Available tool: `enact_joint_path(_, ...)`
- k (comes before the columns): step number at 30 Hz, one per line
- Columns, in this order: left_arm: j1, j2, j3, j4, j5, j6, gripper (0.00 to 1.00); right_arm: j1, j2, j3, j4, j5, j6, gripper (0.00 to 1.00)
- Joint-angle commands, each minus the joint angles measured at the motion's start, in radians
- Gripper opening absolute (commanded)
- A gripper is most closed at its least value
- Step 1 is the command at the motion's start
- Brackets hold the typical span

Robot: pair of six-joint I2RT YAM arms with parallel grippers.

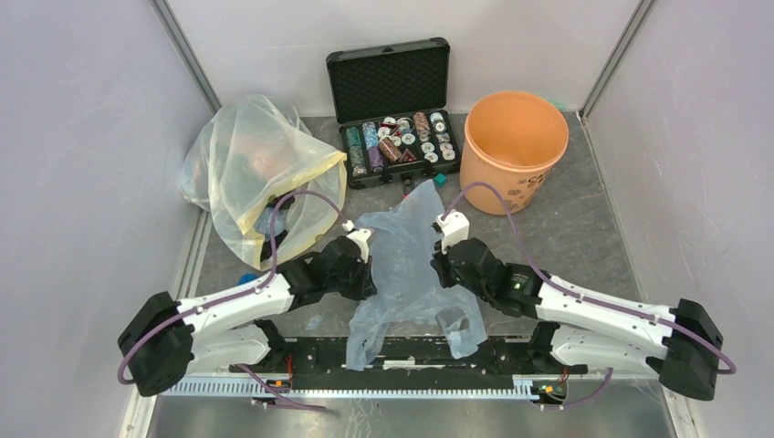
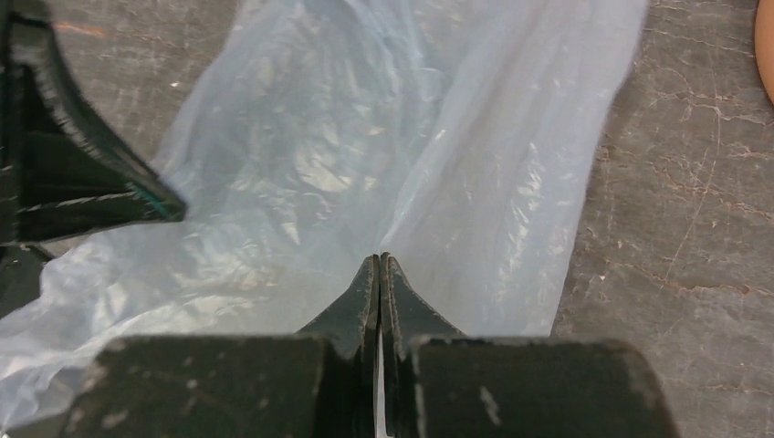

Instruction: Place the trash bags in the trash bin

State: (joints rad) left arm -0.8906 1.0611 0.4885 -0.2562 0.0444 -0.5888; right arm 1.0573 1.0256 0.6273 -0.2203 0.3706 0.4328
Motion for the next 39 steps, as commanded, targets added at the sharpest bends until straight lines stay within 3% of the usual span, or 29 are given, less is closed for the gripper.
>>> enact_joint_path(1,0.016,0.086,0.132,0.093,-0.032,0.098,0.02,-0.005,-0.084,-0.033,0.063,-0.035,0.057,0.00)
enact_joint_path(4,0.029,0.147,0.216,0.101,-0.037,0.113,0.03,-0.005,-0.091,-0.029,0.067,0.005,0.067,0.00)
enact_joint_path(6,0.035,0.171,0.268,0.075,-0.041,0.119,0.10,-0.005,-0.082,-0.010,0.051,0.066,0.082,0.00)
enact_joint_path(8,0.036,0.166,0.304,0.025,-0.079,0.118,0.29,-0.006,-0.071,0.003,0.038,0.131,0.092,0.00)
enact_joint_path(10,0.035,0.132,0.299,-0.008,-0.102,0.109,0.55,-0.015,-0.063,0.009,0.036,0.173,0.099,0.00)
enact_joint_path(11,0.035,0.109,0.283,-0.020,-0.112,0.100,0.62,-0.021,-0.062,0.005,0.041,0.189,0.100,0.00)
enact_joint_path(17,0.035,-0.076,0.169,-0.129,-0.178,0.019,0.83,-0.095,-0.036,-0.032,0.131,0.186,0.101,0.00)
enact_joint_path(20,0.035,-0.227,0.116,-0.190,-0.188,-0.030,0.99,-0.135,0.012,-0.012,0.159,0.151,0.084,0.00)
enact_joint_path(26,0.035,-0.466,0.064,-0.283,-0.098,-0.120,1.00,-0.186,0.115,0.058,0.193,0.097,0.056,0.00)
enact_joint_path(32,0.029,-0.470,0.023,-0.282,0.079,-0.218,0.99,-0.220,0.171,0.094,0.213,0.064,0.047,0.00)
enact_joint_path(39,0.014,-0.470,-0.028,-0.265,0.080,-0.236,0.98,-0.246,0.217,0.110,0.256,0.041,0.051,0.00)
